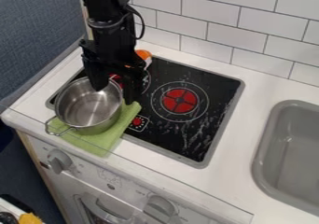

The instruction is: Moved the blue spoon to the bottom right of the burner

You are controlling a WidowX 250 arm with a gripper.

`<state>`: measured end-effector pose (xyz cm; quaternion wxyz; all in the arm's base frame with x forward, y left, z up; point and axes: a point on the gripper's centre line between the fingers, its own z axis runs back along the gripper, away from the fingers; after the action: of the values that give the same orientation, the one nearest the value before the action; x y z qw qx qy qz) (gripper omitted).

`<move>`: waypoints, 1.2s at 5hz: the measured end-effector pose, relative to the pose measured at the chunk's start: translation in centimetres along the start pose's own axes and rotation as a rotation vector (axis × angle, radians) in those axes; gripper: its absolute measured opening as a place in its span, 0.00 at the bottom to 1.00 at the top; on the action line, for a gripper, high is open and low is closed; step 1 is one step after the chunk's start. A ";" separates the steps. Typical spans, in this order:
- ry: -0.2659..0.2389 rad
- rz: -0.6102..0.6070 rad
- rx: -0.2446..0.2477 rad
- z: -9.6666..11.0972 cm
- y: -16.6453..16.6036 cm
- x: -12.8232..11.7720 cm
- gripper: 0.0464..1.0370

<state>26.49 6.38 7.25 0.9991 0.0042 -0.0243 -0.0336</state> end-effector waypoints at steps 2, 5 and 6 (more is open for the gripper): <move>0.043 0.074 0.039 -0.6 3.3 2.0 0.96; 0.084 0.160 0.111 -2.2 8.2 6.7 0.96; 0.098 0.191 0.114 -2.9 9.6 7.2 0.96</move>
<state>34.49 15.49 4.83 0.9959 0.0605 0.0226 0.0635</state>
